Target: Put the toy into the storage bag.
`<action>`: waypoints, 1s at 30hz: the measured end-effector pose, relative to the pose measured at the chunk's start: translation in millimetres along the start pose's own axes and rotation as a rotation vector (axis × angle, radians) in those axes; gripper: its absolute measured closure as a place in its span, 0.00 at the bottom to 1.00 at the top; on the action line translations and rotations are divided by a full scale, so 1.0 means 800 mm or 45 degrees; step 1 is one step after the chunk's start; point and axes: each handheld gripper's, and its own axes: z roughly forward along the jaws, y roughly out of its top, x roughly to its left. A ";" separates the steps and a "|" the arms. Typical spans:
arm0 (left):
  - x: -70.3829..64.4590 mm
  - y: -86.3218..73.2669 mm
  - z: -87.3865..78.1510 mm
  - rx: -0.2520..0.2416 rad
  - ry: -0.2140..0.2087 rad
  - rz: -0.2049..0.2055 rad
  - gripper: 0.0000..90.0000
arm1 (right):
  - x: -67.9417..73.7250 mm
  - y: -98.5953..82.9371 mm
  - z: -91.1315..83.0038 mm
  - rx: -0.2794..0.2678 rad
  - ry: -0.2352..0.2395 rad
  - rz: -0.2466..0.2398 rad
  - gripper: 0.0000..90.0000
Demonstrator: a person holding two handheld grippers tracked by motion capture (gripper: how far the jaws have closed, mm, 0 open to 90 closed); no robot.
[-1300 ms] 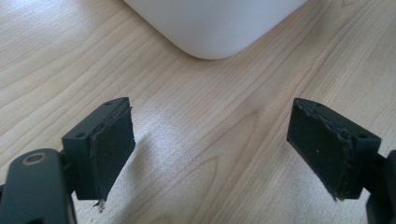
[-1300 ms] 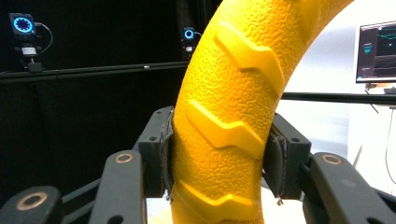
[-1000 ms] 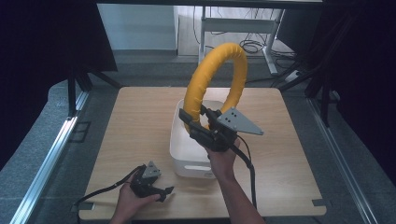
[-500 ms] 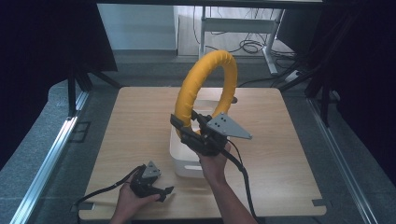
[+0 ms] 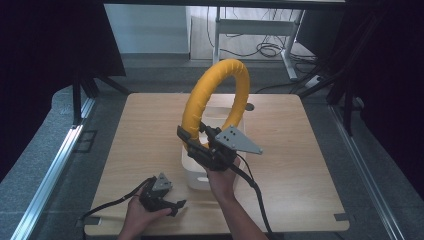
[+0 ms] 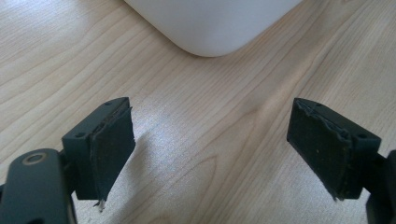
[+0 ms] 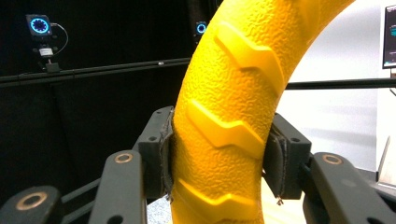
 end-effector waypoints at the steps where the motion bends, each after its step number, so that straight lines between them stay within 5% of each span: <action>1: 0.000 0.000 0.000 0.000 0.001 0.000 0.17 | 0.000 -0.002 0.000 0.003 -0.001 0.005 0.55; 30: 0.000 0.000 0.002 0.004 0.003 0.001 0.17 | -0.014 -0.051 0.008 0.078 -0.027 0.111 0.55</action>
